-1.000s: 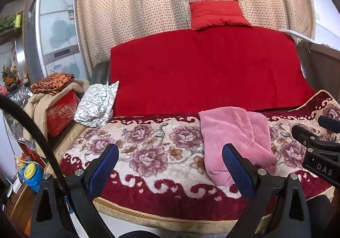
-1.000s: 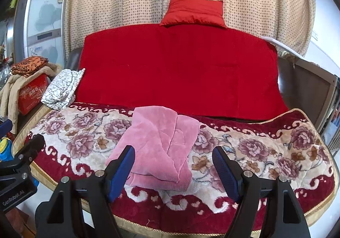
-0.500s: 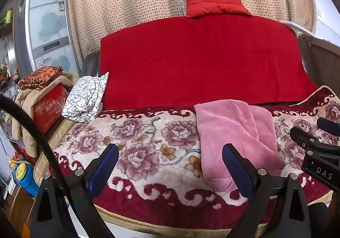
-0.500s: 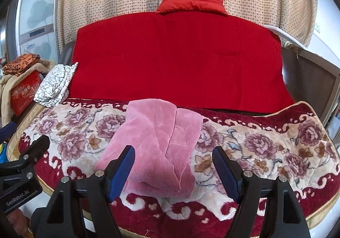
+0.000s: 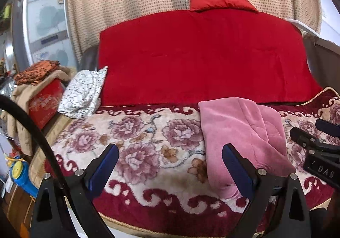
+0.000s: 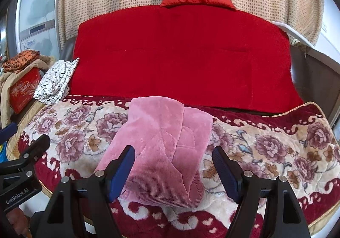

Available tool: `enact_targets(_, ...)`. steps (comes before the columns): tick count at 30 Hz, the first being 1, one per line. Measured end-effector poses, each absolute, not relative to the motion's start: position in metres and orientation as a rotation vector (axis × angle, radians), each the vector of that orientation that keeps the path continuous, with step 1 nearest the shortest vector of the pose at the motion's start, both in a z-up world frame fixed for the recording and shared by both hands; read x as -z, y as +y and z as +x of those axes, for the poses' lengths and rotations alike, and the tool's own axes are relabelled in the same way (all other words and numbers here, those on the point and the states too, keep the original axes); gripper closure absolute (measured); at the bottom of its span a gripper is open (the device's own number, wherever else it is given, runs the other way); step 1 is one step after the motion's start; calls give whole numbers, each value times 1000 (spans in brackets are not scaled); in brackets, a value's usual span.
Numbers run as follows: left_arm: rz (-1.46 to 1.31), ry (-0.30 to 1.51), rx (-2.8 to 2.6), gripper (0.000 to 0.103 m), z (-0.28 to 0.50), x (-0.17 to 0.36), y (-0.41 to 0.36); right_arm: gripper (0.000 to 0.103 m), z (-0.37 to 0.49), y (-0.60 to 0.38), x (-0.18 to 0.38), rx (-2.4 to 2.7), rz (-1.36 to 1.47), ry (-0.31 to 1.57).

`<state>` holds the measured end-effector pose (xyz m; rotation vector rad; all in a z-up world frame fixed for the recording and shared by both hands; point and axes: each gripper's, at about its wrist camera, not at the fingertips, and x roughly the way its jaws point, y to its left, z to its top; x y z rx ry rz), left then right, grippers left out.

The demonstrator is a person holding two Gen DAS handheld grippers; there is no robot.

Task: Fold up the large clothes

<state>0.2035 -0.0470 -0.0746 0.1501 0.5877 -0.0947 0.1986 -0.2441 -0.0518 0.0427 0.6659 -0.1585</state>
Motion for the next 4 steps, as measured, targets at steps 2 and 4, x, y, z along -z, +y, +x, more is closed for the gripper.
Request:
enact_targets(2,104,633,112,5,230,78,-37,25,205,-254,54,155,62,672)
enact_targets(4,54,681,112,5,261,86,-22,25,216,-274,57,169,80,684)
